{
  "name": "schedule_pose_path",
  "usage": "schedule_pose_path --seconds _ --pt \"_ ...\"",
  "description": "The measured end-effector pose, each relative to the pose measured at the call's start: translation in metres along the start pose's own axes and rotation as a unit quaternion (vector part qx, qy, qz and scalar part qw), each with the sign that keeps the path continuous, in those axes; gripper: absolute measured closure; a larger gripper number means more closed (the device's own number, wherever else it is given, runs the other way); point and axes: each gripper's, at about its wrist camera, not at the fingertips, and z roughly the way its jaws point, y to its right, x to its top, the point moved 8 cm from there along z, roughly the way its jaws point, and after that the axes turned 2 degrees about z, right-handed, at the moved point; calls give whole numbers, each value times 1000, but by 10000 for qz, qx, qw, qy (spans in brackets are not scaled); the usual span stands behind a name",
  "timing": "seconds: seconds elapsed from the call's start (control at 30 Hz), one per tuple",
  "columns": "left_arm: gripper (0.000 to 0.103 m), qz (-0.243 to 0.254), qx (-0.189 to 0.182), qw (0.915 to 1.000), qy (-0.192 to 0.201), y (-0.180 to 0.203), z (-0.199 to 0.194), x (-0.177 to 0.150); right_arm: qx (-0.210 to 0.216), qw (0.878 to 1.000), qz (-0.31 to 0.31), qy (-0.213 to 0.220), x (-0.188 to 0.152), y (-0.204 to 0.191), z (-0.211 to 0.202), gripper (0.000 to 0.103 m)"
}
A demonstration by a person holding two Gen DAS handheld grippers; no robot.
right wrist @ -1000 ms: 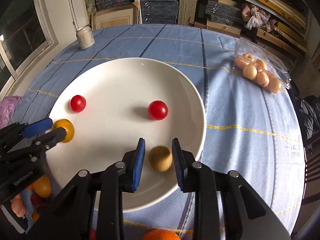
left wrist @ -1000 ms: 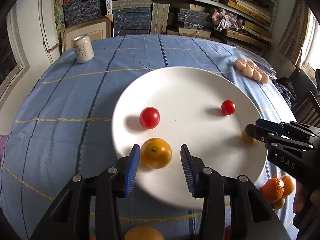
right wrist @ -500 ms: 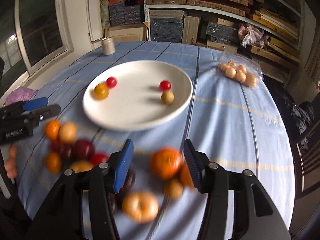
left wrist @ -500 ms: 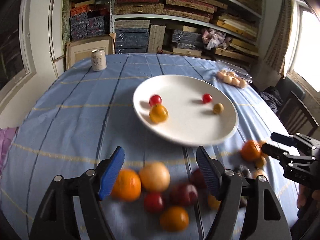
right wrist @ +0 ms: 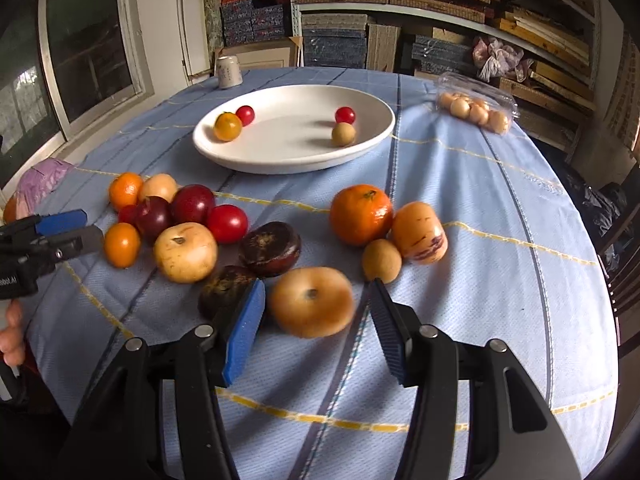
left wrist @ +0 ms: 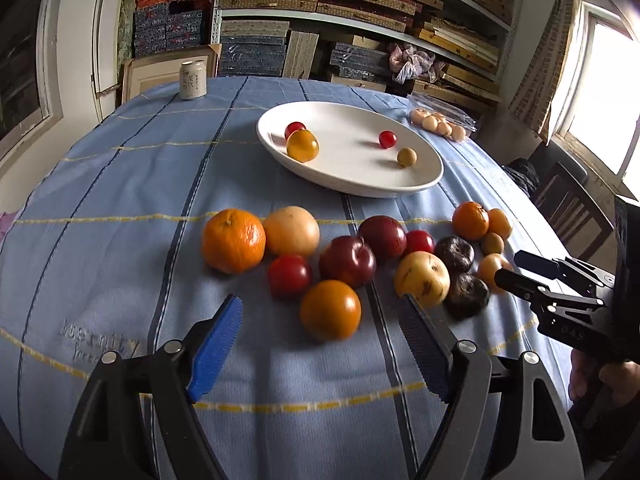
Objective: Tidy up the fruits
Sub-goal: 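Withdraw both open tools back toward the fruit cluster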
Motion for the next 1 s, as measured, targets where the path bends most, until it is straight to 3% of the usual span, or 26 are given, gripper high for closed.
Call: schedule_pose_path --seconds 0.9,1.0 --pt "22 64 -114 9999 -18 7 -1 -9 -61 9989 283 -369 -3 8 31 50" --pt "22 64 -109 9999 -37 7 0 -10 16 9988 251 -426 -4 5 33 58"
